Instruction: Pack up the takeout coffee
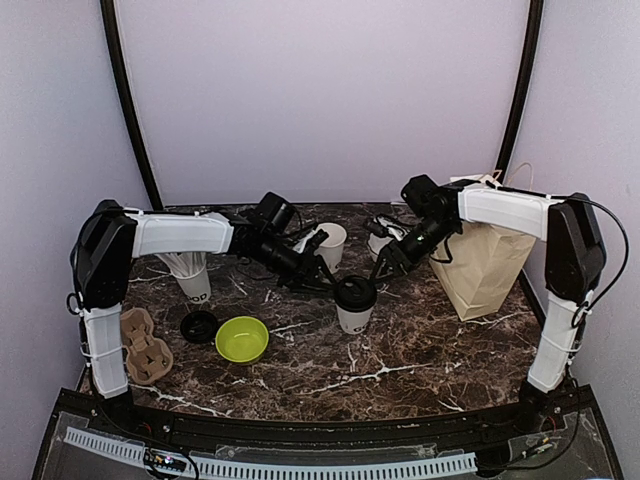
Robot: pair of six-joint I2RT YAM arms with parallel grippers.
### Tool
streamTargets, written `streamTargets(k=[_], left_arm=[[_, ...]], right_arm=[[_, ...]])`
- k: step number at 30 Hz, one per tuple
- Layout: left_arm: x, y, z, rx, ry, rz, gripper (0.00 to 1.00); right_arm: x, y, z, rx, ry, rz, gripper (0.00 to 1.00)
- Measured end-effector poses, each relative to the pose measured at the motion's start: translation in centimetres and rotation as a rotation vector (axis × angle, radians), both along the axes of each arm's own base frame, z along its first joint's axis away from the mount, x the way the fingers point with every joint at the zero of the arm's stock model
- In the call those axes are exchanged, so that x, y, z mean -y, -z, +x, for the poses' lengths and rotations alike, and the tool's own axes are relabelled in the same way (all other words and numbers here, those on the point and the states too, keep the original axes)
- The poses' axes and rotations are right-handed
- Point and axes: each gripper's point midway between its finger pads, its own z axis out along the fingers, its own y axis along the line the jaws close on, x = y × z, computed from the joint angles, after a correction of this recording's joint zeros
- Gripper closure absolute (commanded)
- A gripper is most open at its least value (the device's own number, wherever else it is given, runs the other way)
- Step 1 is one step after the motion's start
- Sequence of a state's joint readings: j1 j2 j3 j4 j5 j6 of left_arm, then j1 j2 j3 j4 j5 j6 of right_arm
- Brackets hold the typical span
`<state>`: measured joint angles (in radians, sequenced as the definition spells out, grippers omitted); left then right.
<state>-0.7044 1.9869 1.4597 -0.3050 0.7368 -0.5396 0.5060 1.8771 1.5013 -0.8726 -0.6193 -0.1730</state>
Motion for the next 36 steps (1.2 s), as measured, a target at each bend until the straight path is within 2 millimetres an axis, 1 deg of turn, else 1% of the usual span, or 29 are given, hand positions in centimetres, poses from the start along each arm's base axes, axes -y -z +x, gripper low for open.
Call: streamTargets(k=[3, 8, 12, 15, 19, 24, 28, 30, 36], left_arm=[[0.1, 0.0, 0.1, 0.004, 0.004, -0.001, 0.62], [0.2, 0.0, 0.0, 0.003, 0.011, -0.005, 0.65], [0.2, 0.0, 0.0, 0.005, 0.013, -0.007, 0.66], [0.2, 0.0, 0.0, 0.010, 0.020, -0.009, 0.67], [0.2, 0.0, -0.1, 0.016, 0.028, -0.010, 0.68], [0.2, 0.1, -0.1, 0.023, 0.036, -0.010, 0.70], [0.2, 0.6, -0.2, 0.021, 0.047, -0.008, 0.76], [0.1, 0.8, -0.2, 0.018, 0.050, -0.009, 0.77], [0.0, 1.1, -0.3, 0.028, 0.059, -0.024, 0.78]], right_arm=[[-0.1, -0.5, -0.2, -0.028, -0.003, 0.041, 0.45], [-0.7, -1.2, -1.3, -0.090, -0.028, 0.113, 0.47], [-0.8, -0.6, -2.2, -0.150, -0.040, 0.127, 0.53], [-0.8, -0.2, -2.7, -0.186, -0.040, 0.135, 0.54], [-0.9, -0.1, -2.8, -0.192, -0.038, 0.139, 0.55], [-0.9, 0.3, -3.2, -0.219, -0.031, 0.147, 0.59], [-1.0, 0.5, -3.3, -0.241, -0.018, 0.157, 0.64], [-1.0, 0.6, -3.2, -0.243, -0.010, 0.159, 0.66], [-1.1, 0.7, -3.1, -0.277, 0.015, 0.168, 0.71]])
